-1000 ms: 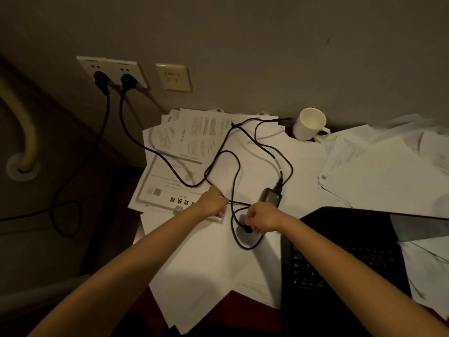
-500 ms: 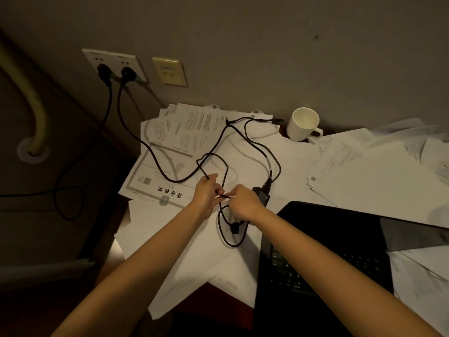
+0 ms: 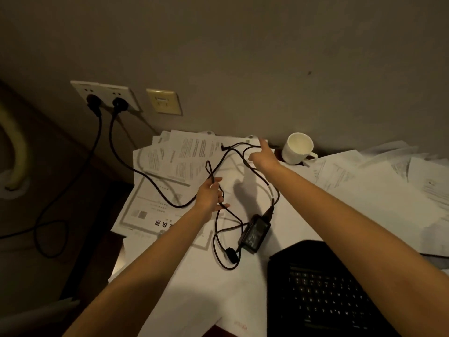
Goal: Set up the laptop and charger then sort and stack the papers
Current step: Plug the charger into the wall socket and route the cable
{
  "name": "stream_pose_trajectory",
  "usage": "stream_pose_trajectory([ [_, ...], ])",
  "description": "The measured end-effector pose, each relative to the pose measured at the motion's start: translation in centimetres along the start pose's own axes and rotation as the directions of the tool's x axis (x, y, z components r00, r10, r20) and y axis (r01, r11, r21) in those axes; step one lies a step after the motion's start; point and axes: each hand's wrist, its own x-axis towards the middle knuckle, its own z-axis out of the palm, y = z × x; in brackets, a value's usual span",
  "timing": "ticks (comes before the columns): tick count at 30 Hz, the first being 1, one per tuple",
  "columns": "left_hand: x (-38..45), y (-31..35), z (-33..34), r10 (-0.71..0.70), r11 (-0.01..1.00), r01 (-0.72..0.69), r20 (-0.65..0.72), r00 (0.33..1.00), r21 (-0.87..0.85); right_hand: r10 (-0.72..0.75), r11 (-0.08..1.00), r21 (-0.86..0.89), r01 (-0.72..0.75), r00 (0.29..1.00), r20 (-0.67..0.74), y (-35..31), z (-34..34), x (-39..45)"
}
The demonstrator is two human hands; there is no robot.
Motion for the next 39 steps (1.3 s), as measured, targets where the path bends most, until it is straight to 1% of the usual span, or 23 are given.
stream_pose_trajectory([
  [2, 0.6, -0.2, 0.2, 0.0, 1.0, 0.0, -0.002, 1.0, -0.012, 0.075, 0.989, 0.121, -0.084, 0.994, 0.076, 0.3, 0.2, 1.8],
  [4, 1.0, -0.4, 0.3, -0.005, 1.0, 0.005, -0.001, 1.0, -0.023, 0.109, 0.965, 0.225, -0.134, 0.987, 0.119, 0.6, 0.0, 3.1],
  [5, 1.1, -0.5, 0.4, -0.008, 1.0, 0.008, -0.002, 1.0, -0.029, 0.119, 0.932, 0.327, -0.157, 0.984, 0.132, 0.7, -0.2, 3.5],
  [7, 1.3, -0.6, 0.6, -0.025, 0.999, 0.024, -0.015, 1.0, -0.044, 0.104, 0.824, 0.541, -0.169, 0.983, 0.149, 1.0, -1.0, 3.9],
  [9, 1.1, -0.5, 1.1, -0.042, 0.998, 0.039, -0.067, 0.997, -0.053, 0.095, 0.759, 0.631, -0.164, 0.985, 0.143, 1.3, -2.0, 3.5],
  [10, 1.1, -0.5, 1.4, -0.042, 0.998, 0.036, -0.099, 0.994, -0.058, 0.106, 0.757, 0.631, -0.169, 0.985, 0.137, 1.5, -2.6, 3.1],
  [12, 0.7, -0.6, 2.3, -0.042, 0.996, 0.031, -0.126, 0.991, -0.089, 0.12, 0.804, 0.571, -0.167, 0.986, 0.119, 2.2, -4.3, 2.2],
  [14, 0.0, -0.9, 3.5, -0.027, 0.993, 0.007, -0.166, 0.986, -0.12, 0.096, 0.859, 0.494, -0.136, 0.99, 0.105, 2.6, -6.3, 1.1],
  [17, -1.4, -1.6, 5.9, 0.068, 0.998, -0.06, -0.315, 0.947, 0.034, 0.021, 0.926, 0.369, -0.076, 0.988, 0.151, 2.5, -9.7, -1.0],
  [19, -2.8, -1.6, 8.0, 0.077, 0.995, -0.046, -0.381, 0.922, 0.089, -0.024, 0.962, 0.272, -0.031, 0.981, 0.194, 2.1, -12.2, -2.8],
  [22, -4.8, -1.2, 11.2, 0.103, 0.986, -0.042, -0.395, 0.913, 0.159, -0.14, 0.976, 0.193, 0.1, 0.969, 0.206, 1.8, -16.1, -4.7],
  [24, -6.4, -0.7, 13.6, 0.171, 0.972, -0.086, -0.404, 0.899, 0.218, -0.2, 0.973, 0.162, 0.166, 0.954, 0.224, 2.1, -18.9, -5.7],
  [26, -7.6, -0.2, 15.9, 0.288, 0.937, -0.184, -0.357, 0.889, 0.298, -0.254, 0.965, 0.133, 0.226, 0.931, 0.261, 2.9, -22.0, -6.7],
  [27, -8.3, 0.0, 17.1, 0.347, 0.912, -0.249, -0.293, 0.891, 0.325, -0.277, 0.96, 0.117, 0.254, 0.918, 0.283, 3.4, -23.6, -7.3],
  [29, -9.5, 0.7, 19.8, 0.403, 0.895, -0.362, -0.127, 0.906, 0.261, -0.328, 0.944, 0.08, 0.32, 0.893, 0.308, 4.6, -26.5, -8.3],
  [31, -11.2, 1.7, 22.5, 0.415, 0.886, -0.405, 0.003, 0.91, 0.224, -0.385, 0.92, 0.056, 0.387, 0.87, 0.308, 5.9, -29.1, -9.2],
  [33, -13.0, 2.9, 24.8, 0.425, 0.875, -0.435, 0.093, 0.9, 0.212, -0.464, 0.88, 0.031, 0.474, 0.843, 0.272, 6.6, -31.1, -10.0],
  [34, -13.7, 3.4, 25.7, 0.43, 0.873, -0.447, 0.127, 0.894, 0.194, -0.514, 0.846, -0.015, 0.534, 0.821, 0.251, 6.7, -32.0, -10.4],
  [35, -14.3, 3.9, 26.2, 0.429, 0.873, -0.452, 0.152, 0.891, 0.183, -0.567, 0.793, -0.105, 0.599, 0.791, 0.232, 6.7, -32.8, -10.7],
  [36, -14.8, 4.2, 26.5, 0.423, 0.871, -0.452, 0.173, 0.889, 0.193, -0.621, 0.713, -0.234, 0.661, 0.751, 0.226, 6.7, -33.8, -11.1],
  [37, -15.3, 4.4, 26.6, 0.425, 0.856, -0.463, 0.197, 0.883, 0.231, -0.671, 0.601, -0.375, 0.705, 0.701, 0.241, 6.6, -34.9, -11.6],
  [38, -15.5, 4.6, 26.6, 0.437, 0.824, -0.487, 0.223, 0.871, 0.291, -0.7, 0.468, -0.502, 0.728, 0.652, 0.292, 6.4, -36.0, -12.0],
  [39, -15.5, 4.7, 26.4, 0.457, 0.773, -0.524, 0.258, 0.851, 0.358, -0.697, 0.308, -0.622, 0.72, 0.616, 0.367, 6.2, -37.1, -12.6],
])
